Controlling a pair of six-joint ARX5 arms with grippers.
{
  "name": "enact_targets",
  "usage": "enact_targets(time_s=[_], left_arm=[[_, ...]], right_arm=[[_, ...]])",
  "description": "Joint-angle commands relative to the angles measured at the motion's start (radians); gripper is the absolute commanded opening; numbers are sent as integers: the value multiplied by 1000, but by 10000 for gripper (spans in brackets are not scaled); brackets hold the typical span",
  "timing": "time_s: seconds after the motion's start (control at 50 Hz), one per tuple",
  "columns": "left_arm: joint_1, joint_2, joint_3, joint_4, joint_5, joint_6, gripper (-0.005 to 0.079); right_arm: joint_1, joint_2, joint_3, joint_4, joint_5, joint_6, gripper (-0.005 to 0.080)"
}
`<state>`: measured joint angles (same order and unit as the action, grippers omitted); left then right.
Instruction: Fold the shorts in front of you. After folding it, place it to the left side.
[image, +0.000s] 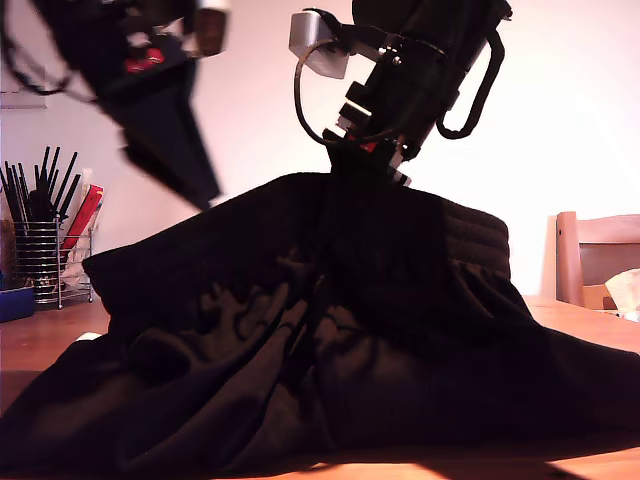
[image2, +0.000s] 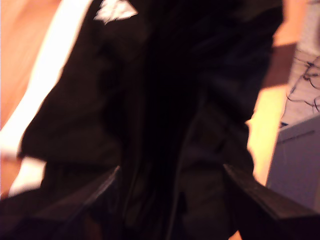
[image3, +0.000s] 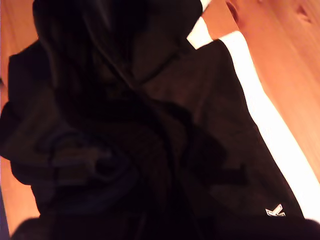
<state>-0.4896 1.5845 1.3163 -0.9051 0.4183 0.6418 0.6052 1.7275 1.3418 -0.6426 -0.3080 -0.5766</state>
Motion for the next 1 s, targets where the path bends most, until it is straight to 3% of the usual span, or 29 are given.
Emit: enact_targets(time_s=[0.0, 0.64, 0.68, 0.86, 0.88, 0.98], left_arm=[[-2, 2, -1, 19, 0, 21, 591], [7, 144, -2, 76, -27, 43, 574], [7, 144, -1, 76, -37, 50, 525], [7, 130, -1, 11, -77, 51, 1], [7, 130, -1, -3, -88, 63, -31], [7, 130, 0, -59, -121, 93, -20]], right_arm=[[1, -5, 8, 9, -9, 1, -11], [1, -5, 8, -14, -8, 1, -11], [1, -5, 8, -14, -8, 1, -11], [1, -5, 8, -10, -7, 0, -11], [1, -5, 8, -10, -5, 0, -11], [-6, -5, 8, -11, 3, -3, -11]])
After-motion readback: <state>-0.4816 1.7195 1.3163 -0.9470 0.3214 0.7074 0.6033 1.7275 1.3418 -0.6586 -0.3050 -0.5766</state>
